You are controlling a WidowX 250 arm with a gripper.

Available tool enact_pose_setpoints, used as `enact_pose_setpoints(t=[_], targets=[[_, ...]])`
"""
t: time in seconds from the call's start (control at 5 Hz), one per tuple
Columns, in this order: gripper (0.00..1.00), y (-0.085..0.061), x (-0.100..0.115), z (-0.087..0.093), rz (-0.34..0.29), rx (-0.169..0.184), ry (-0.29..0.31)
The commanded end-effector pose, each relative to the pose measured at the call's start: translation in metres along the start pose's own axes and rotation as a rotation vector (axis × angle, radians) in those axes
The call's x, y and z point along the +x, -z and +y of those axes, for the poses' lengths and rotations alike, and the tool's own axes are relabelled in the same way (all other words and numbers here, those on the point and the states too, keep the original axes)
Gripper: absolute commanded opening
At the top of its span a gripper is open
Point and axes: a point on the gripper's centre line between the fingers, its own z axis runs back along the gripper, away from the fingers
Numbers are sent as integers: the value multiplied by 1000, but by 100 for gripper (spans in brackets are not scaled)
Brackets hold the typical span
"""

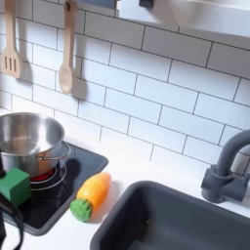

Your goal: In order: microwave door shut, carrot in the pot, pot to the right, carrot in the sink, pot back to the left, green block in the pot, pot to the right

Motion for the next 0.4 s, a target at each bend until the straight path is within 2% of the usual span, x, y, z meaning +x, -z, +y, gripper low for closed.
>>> enact_pose_setpoints(t=[0.0, 0.2], targets=[[100, 0, 0, 0, 2, -1, 0], [100, 9, 11, 10, -8, 14, -35]])
